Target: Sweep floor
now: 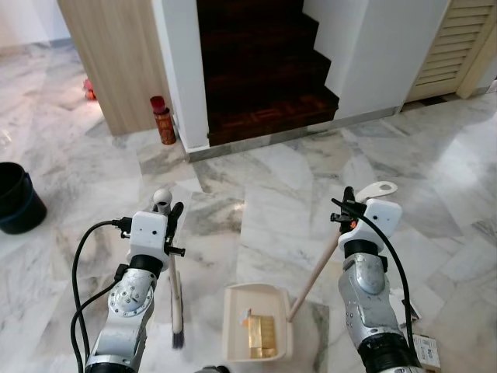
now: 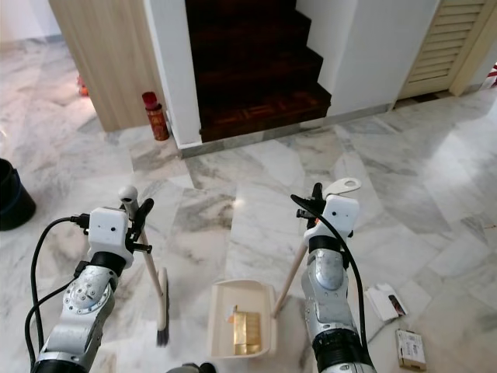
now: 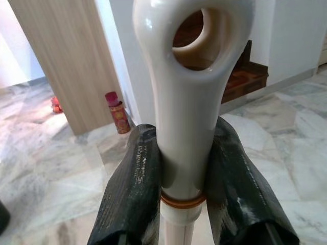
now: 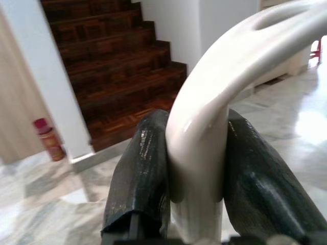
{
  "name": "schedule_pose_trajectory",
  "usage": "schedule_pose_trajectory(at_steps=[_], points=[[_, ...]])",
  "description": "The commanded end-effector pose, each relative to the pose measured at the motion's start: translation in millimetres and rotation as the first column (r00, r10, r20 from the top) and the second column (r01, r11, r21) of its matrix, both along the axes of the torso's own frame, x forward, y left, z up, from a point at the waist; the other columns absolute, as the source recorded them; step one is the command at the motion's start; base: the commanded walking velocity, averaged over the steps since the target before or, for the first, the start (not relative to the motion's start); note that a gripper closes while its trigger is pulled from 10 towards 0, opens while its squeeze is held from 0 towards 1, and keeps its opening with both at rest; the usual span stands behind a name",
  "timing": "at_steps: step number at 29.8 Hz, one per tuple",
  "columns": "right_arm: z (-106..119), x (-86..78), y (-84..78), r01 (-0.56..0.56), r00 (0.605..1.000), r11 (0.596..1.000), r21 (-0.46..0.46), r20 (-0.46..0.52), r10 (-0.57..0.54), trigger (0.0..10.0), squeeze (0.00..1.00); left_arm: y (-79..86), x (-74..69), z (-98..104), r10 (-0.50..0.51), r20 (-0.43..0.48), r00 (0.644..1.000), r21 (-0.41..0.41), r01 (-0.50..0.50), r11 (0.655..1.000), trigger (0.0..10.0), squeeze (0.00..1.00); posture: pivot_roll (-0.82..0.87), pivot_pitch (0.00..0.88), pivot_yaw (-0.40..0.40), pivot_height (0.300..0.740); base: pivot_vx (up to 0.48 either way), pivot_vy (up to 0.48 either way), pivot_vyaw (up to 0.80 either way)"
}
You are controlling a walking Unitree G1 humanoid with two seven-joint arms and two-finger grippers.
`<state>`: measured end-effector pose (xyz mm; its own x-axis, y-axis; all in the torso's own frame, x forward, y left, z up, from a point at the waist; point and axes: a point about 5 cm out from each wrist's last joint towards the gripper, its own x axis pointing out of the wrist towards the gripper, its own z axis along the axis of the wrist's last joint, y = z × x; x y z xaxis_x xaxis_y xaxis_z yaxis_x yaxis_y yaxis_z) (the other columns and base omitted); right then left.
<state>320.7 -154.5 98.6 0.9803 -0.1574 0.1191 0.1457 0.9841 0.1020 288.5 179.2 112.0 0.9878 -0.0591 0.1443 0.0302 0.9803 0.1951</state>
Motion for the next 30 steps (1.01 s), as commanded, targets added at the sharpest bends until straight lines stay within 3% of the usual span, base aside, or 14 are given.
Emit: schedule_pose_trajectory(at_steps=[1, 20, 30], points=[[7.1, 1.0, -3.2, 0.010, 1.000, 1.000, 0.023, 0.029, -0.010, 10.0, 0.00, -2.4, 2.1, 12.4, -0.007, 0.049, 0.999, 0.009, 0.006, 1.000, 10.0, 0.00, 0.14, 0.097, 0.017, 0.740, 0.000, 0.371, 0.00], [10.1, 5.7, -6.7, -0.006, 1.000, 0.998, 0.057, 0.012, 0.005, 10.0, 0.00, -4.3, 3.4, 12.0, 0.003, 0.047, 0.999, -0.004, -0.003, 1.000, 10.0, 0.00, 0.12, 0.115, 0.007, 0.740, 0.000, 0.419, 0.00], [11.5, 6.5, -3.5, -0.024, 1.000, 0.998, 0.061, 0.017, 0.023, 10.0, 0.00, -2.5, 3.7, 13.1, 0.007, 0.047, 0.999, 0.000, -0.007, 1.000, 10.0, 0.00, 0.12, 0.119, 0.012, 0.740, 0.000, 0.426, -0.29]])
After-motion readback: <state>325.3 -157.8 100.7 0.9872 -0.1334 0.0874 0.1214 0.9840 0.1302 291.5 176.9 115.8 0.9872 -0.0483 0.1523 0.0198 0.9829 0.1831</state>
